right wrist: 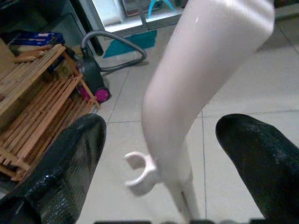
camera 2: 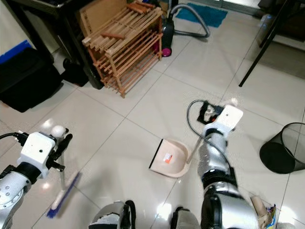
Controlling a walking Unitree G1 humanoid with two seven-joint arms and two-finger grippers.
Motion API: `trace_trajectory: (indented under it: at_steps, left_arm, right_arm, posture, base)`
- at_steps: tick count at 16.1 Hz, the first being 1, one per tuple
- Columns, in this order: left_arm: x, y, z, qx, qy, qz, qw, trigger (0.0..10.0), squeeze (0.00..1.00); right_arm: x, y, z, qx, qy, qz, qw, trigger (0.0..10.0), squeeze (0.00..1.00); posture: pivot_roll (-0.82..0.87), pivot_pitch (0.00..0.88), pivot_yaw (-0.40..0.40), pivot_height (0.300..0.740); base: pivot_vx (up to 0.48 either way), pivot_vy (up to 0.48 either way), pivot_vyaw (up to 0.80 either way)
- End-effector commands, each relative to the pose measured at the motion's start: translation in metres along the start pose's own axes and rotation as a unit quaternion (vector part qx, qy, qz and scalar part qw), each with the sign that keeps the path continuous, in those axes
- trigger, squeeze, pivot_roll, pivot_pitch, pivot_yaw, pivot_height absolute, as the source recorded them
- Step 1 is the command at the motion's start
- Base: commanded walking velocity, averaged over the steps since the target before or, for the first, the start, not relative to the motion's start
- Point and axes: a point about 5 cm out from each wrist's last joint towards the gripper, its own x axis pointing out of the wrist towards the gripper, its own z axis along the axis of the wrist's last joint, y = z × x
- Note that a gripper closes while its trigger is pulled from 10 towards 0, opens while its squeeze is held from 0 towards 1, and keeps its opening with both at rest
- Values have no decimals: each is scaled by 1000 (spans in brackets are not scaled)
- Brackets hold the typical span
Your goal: Sweep floor
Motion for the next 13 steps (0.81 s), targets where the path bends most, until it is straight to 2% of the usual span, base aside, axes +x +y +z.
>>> trace_trajectory:
  at_steps: [1, 3, 4, 7, 10, 13]
  left_arm:
    - [-9, 11, 2, 21, 9, 10, 1000, 10000, 0]
    - [-14, 12, 3, 23, 15, 10, 1000, 10000, 0]
    - [-16, 13, 3, 25, 18, 9, 999, 10000, 0]
    - [-27, 18, 6, 36, 29, 0, 999, 10000, 0]
    - [-39, 28, 6, 44, 42, 1, 998, 10000, 0]
    - [-48, 31, 6, 49, 53, -3, 997, 10000, 0]
  right_arm:
    - [0, 1, 0, -26, -2, 5, 1000, 10000, 0]
    - [3, -2, 3, -65, -8, -6, 998, 10000, 0]
    - [4, -4, 4, -71, -5, -12, 997, 10000, 0]
    - [6, -11, 6, -65, -7, -22, 998, 10000, 0]
    - [7, -14, 11, -58, -27, -37, 997, 10000, 0]
    - [10, -20, 20, -52, -50, -51, 996, 10000, 0]
  posture:
    - [298, 259, 115, 740]
    - [314, 268, 122, 740]
    - [321, 273, 128, 740]
    - [363, 294, 151, 740]
    - [377, 298, 170, 740]
    - [381, 299, 171, 740]
  base:
    - [0, 0, 0]
    - [0, 0, 0]
    - [0, 0, 0]
    - [0, 0, 0]
    - [0, 0, 0]
    - [0, 0, 0]
